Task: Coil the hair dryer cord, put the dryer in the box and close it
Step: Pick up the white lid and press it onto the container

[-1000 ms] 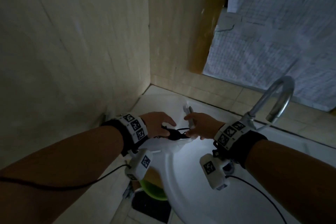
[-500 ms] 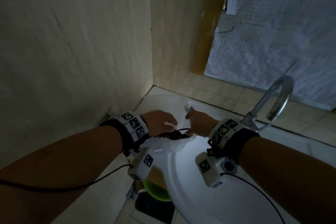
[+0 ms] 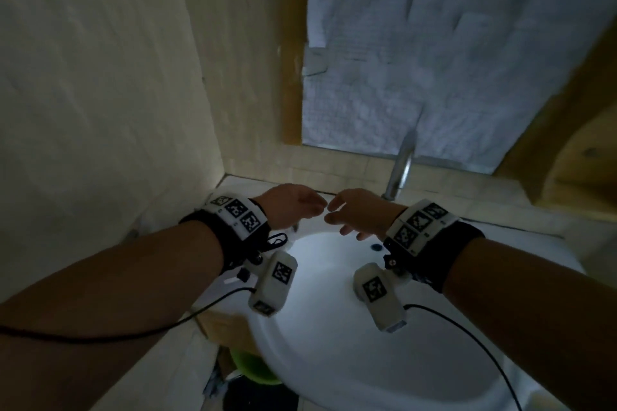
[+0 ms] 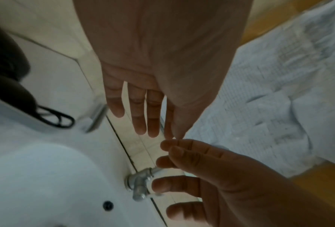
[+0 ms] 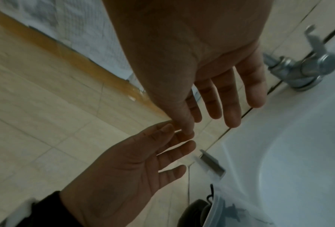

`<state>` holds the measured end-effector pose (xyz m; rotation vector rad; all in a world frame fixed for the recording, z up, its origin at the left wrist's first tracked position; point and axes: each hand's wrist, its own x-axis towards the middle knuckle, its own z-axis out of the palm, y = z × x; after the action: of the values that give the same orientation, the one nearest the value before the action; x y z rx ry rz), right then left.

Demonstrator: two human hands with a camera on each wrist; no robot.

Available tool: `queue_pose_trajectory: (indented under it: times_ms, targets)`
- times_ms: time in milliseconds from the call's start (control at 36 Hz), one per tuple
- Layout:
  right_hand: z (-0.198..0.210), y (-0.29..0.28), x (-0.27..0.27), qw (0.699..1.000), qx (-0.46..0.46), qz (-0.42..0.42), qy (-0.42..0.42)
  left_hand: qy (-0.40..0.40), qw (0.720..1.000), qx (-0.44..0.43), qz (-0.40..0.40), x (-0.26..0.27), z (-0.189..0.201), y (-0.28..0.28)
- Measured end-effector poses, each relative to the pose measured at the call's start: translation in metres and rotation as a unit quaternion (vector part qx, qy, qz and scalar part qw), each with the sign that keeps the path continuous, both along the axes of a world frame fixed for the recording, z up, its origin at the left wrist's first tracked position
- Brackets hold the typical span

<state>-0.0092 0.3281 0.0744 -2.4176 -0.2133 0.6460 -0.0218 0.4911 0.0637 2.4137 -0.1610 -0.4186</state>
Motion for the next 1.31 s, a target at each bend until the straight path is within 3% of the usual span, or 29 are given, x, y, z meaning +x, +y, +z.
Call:
queue_pose_trajectory:
  times_ms: [306,528,917,1305]
  targets:
    - [0.021,-0.119,-0.031,0.997,-0.019,-0.075,-0.003,0.03,0.995,-0.085,-0.034,-0.003,0.008,-0.123]
    - [0.018,-0.211,-0.051,0.979,0.025,-0.2,0.008,0.089,0.987,-0.132,0.002,-0.004,0.001,-0.211]
    - [-0.015,-0.354,-0.085,0.913,0.106,-0.39,0.064,0.187,0.965,-0.182,0.039,-0.002,-0.04,-0.334]
    - [-0.093,-0.448,-0.114,0.828,0.12,-0.536,0.116,0.241,0.958,-0.145,0.061,-0.008,-0.117,-0.411]
